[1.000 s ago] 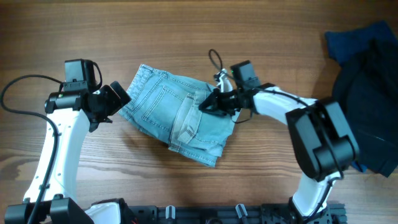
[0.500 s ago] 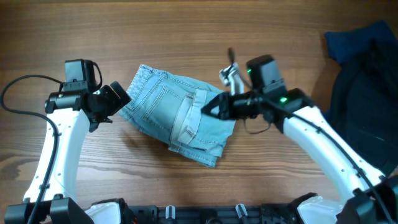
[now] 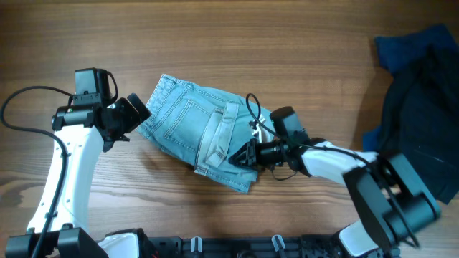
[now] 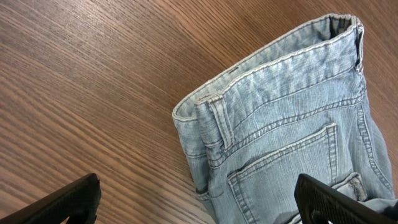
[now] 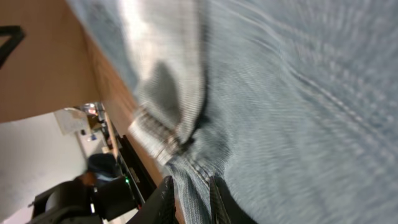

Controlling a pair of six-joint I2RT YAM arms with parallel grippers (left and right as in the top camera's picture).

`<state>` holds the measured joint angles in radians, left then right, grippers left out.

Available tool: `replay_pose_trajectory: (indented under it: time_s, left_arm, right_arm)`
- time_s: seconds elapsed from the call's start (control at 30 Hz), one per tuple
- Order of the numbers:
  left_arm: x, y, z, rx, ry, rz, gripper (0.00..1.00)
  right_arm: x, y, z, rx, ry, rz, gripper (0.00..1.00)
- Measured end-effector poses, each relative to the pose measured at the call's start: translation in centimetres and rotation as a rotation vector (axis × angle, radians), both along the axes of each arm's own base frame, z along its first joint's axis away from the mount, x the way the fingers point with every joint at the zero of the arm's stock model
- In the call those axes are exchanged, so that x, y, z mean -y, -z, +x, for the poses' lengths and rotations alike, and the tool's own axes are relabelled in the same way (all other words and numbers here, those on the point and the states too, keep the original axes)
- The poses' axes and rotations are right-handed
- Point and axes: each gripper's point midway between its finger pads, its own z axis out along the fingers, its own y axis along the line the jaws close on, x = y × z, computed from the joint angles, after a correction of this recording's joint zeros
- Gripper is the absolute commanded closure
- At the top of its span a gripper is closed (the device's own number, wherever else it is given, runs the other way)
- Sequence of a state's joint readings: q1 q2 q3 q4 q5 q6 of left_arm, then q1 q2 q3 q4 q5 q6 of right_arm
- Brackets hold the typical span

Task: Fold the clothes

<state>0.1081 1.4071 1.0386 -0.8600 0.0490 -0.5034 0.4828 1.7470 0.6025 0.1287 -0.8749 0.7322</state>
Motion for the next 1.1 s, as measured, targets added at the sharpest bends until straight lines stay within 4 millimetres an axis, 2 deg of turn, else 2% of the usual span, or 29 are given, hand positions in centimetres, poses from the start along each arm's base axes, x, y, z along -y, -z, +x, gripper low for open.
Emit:
replay_pose_trajectory:
  time_s: [0.13,0.33,0.43,0.47,0.53,0.57,0.67,0.73,0.87,0.97,1.03,1.1]
  left_arm:
    - [0.0,0.0,0.0,0.000,0.000,0.000,0.00]
    - [0.0,0.0,0.0,0.000,0.000,0.000,0.00]
    - [0.0,0.0,0.0,0.000,0.000,0.000,0.00]
    - [0.0,0.0,0.0,0.000,0.000,0.000,0.00]
    - [0.0,0.0,0.0,0.000,0.000,0.000,0.00]
    - [0.0,0.0,0.0,0.000,0.000,0.000,0.00]
    - [0.0,0.0,0.0,0.000,0.000,0.000,0.00]
    - [0.0,0.0,0.0,0.000,0.000,0.000,0.00]
    - [0.0,0.0,0.0,0.000,0.000,0.000,0.00]
    - [0.0,0.0,0.0,-0.001,0.000,0.000,0.00]
    - [0.0,0.0,0.0,-0.001,0.000,0.000,0.00]
    - [0.0,0.0,0.0,-0.001,0.000,0.000,0.00]
  right_arm:
    - [0.0,1.3,-0.4,-0.065,0.006,-0.004,0.85]
    - [-0.2,0.7,-0.1,-0.083,0.034,0.006,0.83]
    - [-0.4,-2.1,0.3,-0.033,0.047,0.046,0.75]
    - [-0.5,-3.7,0.5,0.007,0.046,0.072,0.70]
    - [-0.7,-6.5,1.0,0.086,0.050,0.116,0.53]
    - [-0.8,-8.1,1.2,0.132,0.055,0.139,0.48]
    - [-0.2,-10.2,2.4,0.216,0.102,0.149,0.43]
    - [0.5,-10.0,3.5,0.235,0.150,0.126,0.40]
    - [1.6,-8.4,5.3,0.243,0.214,0.080,0.35]
    - [1.4,-7.0,6.4,0.265,0.220,0.071,0.33]
    - [1.3,-5.7,7.2,0.275,0.224,0.069,0.32]
    - [1.3,-3.5,8.0,0.250,0.232,0.046,0.33]
